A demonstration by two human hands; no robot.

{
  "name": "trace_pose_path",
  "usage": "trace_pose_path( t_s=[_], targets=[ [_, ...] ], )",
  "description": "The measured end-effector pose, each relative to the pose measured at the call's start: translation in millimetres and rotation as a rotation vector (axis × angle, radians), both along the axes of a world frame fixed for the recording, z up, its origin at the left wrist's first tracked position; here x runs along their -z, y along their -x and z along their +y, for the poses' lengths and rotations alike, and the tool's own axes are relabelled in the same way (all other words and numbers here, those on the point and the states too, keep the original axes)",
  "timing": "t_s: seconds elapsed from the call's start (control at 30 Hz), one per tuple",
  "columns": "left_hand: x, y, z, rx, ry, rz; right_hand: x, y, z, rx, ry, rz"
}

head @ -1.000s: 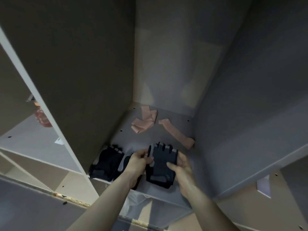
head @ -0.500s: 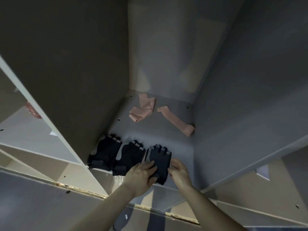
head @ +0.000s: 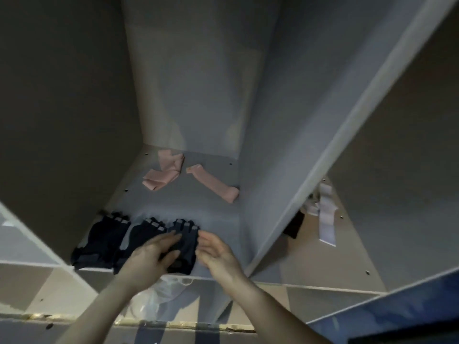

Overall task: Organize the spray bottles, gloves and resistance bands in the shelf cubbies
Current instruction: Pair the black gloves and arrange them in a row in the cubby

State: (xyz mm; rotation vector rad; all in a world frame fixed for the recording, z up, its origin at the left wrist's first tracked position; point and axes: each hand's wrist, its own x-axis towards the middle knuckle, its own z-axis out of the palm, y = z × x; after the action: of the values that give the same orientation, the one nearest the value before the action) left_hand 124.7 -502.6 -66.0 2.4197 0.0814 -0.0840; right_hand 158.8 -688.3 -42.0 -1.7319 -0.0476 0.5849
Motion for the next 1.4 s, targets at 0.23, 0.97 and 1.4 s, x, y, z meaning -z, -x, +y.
trace_pose_path(
  t_s=[0.23,0.97,1.4],
  targets=[
    [-101,44,-50,-0.136,0.718,-0.03,-63,51,-69,0.029,-0.208,-0.046],
    [-123,65,-205,-0.054,0.838,0.028,-105,96,-222,0.323,-0.126,-0.118],
    [-78,-23,-303,-0.493,0.859,-0.019,-37,-44,-301,0.054,0.093,-0.142]
  ],
)
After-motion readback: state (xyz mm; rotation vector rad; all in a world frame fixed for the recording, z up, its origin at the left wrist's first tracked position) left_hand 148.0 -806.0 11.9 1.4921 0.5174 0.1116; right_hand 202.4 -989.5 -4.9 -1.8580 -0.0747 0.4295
